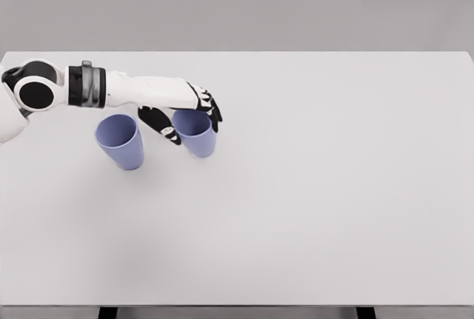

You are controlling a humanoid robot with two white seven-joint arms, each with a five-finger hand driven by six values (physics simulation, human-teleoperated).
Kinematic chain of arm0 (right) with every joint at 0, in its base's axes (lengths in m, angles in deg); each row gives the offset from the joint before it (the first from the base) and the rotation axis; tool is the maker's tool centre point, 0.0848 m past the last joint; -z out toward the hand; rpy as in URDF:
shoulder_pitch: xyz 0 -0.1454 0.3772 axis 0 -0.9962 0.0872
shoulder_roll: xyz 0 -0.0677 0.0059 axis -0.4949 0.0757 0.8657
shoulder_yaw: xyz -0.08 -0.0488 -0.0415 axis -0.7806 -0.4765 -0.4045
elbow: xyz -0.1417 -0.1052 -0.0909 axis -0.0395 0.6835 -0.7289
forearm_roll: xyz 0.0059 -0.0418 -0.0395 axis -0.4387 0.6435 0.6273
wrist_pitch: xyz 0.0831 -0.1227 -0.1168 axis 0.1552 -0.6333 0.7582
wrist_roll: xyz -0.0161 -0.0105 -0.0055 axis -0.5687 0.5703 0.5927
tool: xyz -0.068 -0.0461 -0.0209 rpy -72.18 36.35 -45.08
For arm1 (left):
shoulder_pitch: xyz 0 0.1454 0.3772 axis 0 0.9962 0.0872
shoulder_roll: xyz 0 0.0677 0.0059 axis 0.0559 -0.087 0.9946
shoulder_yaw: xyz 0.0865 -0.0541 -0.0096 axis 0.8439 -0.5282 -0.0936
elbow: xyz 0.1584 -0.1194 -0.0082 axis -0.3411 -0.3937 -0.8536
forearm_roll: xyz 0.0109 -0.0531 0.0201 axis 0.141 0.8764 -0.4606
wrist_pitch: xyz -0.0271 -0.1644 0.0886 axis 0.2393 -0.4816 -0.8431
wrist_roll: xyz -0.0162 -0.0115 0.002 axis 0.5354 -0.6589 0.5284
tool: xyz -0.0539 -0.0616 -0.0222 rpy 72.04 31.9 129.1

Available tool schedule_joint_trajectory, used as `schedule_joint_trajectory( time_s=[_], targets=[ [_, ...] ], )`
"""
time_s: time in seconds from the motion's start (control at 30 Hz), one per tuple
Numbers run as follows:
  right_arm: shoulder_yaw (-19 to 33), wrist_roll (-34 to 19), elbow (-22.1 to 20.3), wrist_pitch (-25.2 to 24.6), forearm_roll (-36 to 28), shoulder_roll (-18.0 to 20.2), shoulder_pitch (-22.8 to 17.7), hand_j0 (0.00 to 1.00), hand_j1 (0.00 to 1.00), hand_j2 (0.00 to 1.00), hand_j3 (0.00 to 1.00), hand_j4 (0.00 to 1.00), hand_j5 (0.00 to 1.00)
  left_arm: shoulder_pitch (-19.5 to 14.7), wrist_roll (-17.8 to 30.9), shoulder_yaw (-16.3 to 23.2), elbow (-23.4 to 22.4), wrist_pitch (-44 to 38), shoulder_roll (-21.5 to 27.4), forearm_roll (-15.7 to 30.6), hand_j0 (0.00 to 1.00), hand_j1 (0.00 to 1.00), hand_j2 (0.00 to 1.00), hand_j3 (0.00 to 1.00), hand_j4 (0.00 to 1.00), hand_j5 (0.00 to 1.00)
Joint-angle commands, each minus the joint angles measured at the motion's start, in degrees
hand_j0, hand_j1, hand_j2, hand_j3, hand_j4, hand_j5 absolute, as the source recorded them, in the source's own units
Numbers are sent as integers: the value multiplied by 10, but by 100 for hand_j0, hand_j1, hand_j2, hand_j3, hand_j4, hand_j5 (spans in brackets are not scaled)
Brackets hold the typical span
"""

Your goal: Place the right cup on the left cup with left arm

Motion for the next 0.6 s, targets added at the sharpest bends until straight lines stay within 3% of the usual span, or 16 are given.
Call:
schedule_joint_trajectory(
  time_s=[0.0,0.4,0.57],
  targets=[
    [0,0,0,0,0,0,0,100,100,100,100,100,100,0,0,-5,13,-1,5,5,61,61,61,61,61,61],
    [0,0,0,0,-1,0,0,100,100,100,100,100,100,-77,6,-3,143,-1,119,87,61,61,61,61,61,61],
    [0,0,0,0,0,0,0,100,100,100,100,100,100,-98,6,-3,163,-1,145,100,61,61,61,61,61,61]
  ],
)
